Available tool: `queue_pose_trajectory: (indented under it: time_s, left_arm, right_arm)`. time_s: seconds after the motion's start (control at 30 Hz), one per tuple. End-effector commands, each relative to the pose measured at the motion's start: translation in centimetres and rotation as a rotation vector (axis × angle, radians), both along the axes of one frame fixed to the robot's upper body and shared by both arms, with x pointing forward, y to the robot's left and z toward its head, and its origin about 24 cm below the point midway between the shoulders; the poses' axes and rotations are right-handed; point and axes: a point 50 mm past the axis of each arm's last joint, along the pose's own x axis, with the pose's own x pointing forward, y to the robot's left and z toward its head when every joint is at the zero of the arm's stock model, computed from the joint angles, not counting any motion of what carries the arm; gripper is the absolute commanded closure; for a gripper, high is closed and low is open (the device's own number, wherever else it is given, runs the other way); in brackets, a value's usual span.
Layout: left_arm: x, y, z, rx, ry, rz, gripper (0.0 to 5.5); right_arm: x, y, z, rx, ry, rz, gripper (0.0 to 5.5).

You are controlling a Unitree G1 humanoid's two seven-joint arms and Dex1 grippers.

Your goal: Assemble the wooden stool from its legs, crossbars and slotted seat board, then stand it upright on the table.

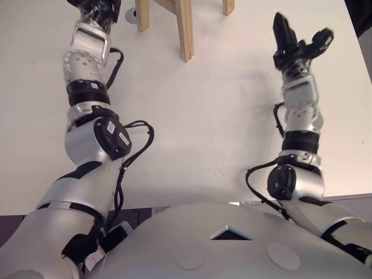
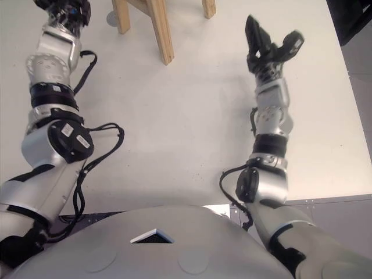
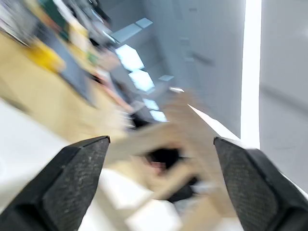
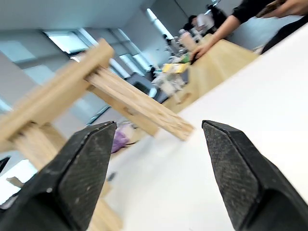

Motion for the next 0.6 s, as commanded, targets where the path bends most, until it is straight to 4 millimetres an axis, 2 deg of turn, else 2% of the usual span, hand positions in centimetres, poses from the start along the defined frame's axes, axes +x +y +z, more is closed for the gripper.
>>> queue_pose_trajectory:
  time_s: [0.03,0.17,0.5,0.6]
  left_arm:
    - [-2.5,-0.9,-3.7,0.481,-0.034,0.217,1.52]
    - [-2.9,-3.2,-4.0,0.589,-0.116,0.19,1.52]
    - [-2.4,-3.3,-4.2,0.596,-0.089,0.204,1.52]
    - [-1.9,-3.6,-3.5,0.576,-0.112,0.195,1.52]
  right_arm:
    - [-0.5,1.2,0.3,-0.085,-0.102,-0.113,2.22]
    - [0.2,1.9,0.2,-0.192,-0.103,-0.084,2.22]
    - [0.9,4.1,-0.3,-0.201,-0.096,-0.067,2.22]
    - [1.1,4.7,-0.3,-0.2,-0.099,-0.06,2.22]
